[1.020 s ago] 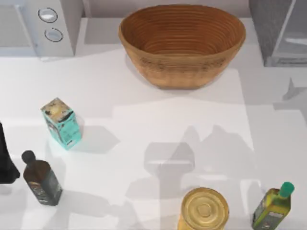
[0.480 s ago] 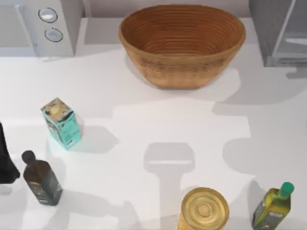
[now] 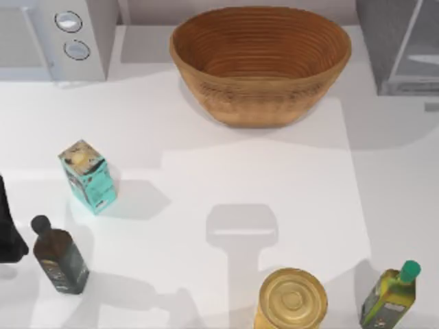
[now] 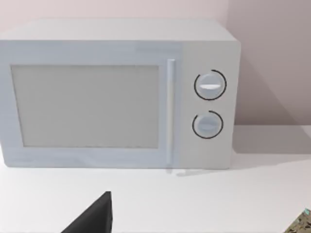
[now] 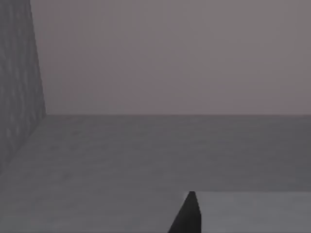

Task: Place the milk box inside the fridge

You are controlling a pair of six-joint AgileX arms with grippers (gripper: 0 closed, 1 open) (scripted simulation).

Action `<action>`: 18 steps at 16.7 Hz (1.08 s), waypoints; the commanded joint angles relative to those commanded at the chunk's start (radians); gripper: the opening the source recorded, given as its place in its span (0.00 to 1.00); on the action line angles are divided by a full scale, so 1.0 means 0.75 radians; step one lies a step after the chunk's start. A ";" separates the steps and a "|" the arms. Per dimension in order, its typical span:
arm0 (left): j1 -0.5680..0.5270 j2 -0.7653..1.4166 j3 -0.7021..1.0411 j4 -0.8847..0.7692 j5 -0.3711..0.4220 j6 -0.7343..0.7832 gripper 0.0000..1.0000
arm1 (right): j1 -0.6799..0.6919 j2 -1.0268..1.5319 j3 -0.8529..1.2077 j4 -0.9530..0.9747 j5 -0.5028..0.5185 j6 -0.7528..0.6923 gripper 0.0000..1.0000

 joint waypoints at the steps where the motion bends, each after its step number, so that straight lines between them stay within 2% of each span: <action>1: 0.000 0.000 0.000 0.000 0.000 0.000 1.00 | 0.000 0.000 0.000 0.000 0.000 0.000 0.00; 7: 0.000 0.000 0.000 0.000 0.000 0.000 1.00 | 0.016 0.032 0.038 -0.030 0.000 0.003 0.00; 18: 0.000 0.000 0.000 0.000 0.000 0.000 1.00 | 0.056 0.240 0.524 -0.308 0.045 -0.005 0.00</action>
